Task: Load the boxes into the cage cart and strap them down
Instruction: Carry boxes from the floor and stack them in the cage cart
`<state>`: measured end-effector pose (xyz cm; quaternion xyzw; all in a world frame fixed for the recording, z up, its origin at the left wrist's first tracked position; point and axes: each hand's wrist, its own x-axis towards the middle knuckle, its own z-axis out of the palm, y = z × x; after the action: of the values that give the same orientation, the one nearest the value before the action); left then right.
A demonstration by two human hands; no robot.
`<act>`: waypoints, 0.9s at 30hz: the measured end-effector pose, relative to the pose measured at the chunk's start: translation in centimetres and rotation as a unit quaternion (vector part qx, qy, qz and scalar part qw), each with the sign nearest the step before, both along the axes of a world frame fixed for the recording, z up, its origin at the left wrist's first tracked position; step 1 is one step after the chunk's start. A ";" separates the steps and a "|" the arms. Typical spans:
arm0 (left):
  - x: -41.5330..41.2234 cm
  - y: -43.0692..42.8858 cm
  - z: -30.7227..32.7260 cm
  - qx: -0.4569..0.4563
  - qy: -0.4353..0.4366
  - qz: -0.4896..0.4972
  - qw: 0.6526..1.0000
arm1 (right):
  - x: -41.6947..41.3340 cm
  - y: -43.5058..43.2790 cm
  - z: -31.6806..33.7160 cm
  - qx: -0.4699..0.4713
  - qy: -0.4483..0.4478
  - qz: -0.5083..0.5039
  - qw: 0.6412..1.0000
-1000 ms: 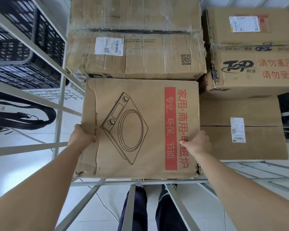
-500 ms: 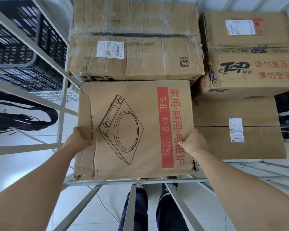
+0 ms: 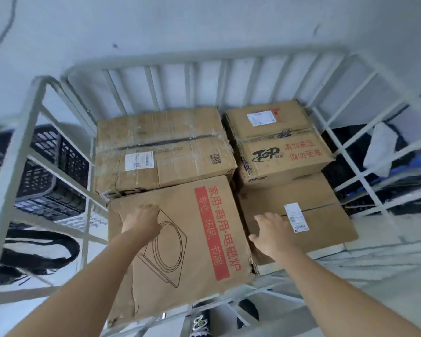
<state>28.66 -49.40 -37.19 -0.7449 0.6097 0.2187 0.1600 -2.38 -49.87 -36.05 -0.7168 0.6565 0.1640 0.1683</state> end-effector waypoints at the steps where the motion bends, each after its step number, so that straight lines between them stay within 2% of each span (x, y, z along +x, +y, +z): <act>1: -1.2 -0.8 1.4 -0.012 0.001 -0.022 1.000 | -0.8 0.2 1.2 -0.012 0.001 -0.005 1.000; 7: -10.2 -3.9 8.4 -0.101 0.006 -0.150 0.983 | -7.0 2.9 8.3 -0.072 -0.012 -0.066 0.995; 12: -19.2 -3.8 13.9 -0.152 0.021 -0.267 0.951 | -13.8 7.5 13.7 -0.133 0.008 -0.141 0.981; 15: -25.1 -2.4 17.0 -0.183 0.008 -0.338 0.923 | -18.4 11.2 16.3 -0.147 0.036 -0.183 0.971; 21: -36.8 2.7 22.4 -0.217 0.044 -0.436 0.872 | -27.6 21.4 21.3 -0.179 0.060 -0.283 0.941; 27: -48.3 9.7 26.3 -0.256 0.073 -0.534 0.802 | -35.9 32.7 24.6 -0.193 0.114 -0.377 0.899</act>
<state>-19.66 -39.70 -10.89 -0.2969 0.9548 -0.0114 0.0101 -38.24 -17.20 -11.44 -0.4102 0.9112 0.0391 0.0003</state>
